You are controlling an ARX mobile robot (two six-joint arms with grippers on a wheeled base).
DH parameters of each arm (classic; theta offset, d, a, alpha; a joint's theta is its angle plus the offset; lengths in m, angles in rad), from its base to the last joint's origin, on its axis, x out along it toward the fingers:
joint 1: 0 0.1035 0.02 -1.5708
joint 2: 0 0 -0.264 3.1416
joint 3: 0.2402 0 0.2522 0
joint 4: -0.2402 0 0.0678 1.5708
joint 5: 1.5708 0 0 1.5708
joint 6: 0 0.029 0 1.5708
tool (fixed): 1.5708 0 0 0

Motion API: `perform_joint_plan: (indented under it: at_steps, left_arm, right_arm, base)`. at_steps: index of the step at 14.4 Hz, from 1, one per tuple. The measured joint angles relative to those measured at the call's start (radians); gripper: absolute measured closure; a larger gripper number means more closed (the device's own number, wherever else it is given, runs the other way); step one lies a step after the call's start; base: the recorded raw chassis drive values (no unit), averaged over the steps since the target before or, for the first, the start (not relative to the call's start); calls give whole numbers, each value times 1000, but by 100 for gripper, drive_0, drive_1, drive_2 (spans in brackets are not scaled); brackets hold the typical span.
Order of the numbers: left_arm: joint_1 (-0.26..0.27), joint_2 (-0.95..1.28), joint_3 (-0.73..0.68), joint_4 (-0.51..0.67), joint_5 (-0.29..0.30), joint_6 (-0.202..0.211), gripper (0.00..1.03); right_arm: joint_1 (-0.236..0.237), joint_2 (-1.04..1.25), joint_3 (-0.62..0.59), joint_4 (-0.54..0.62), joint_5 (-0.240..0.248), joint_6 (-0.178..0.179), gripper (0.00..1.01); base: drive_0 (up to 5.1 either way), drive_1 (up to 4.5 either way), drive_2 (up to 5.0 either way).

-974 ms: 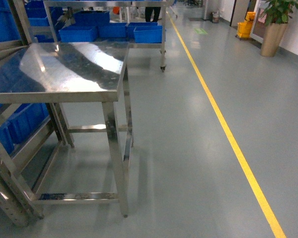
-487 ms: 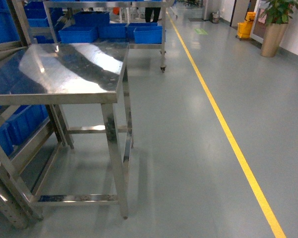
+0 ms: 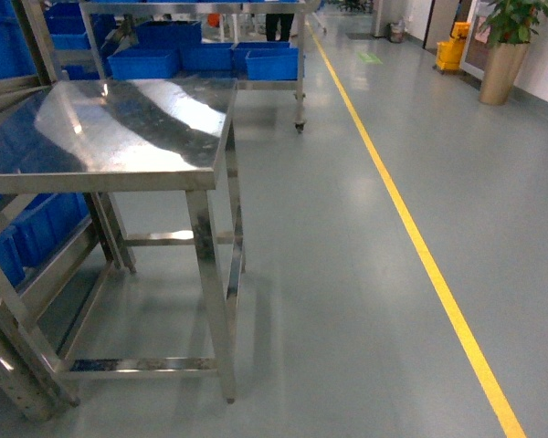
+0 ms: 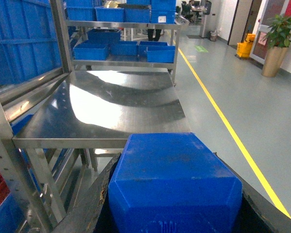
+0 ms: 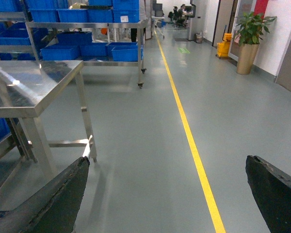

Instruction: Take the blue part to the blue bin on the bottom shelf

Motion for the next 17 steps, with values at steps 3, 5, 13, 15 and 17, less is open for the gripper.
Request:
perform_joint_plan:
  at_steps: [3,5,13,15,17]
  left_arm:
    - [0,0,0,0,0,0,59]
    - [-1,-1,0,1,4,0,59]
    - [-4,-3,0,-1,3,0,59]
    - [-3,-3,0,1,3,0,59]
    - [-4,-3,0,3,3,0,59]
  right_arm:
    - [0,0,0,0,0,0,3]
    - [0,0,0,1,1,0,3]
    - [0,0,0,1,0,0,3]
    - [0,0,0,0,0,0,3]
    - [0,0,0,2,0,0,3]
  base:
    - [8,418,-403]
    - [8,418,-403]
    - [8,418,-403]
    - [8,418,-403]
    - [8,418,-403]
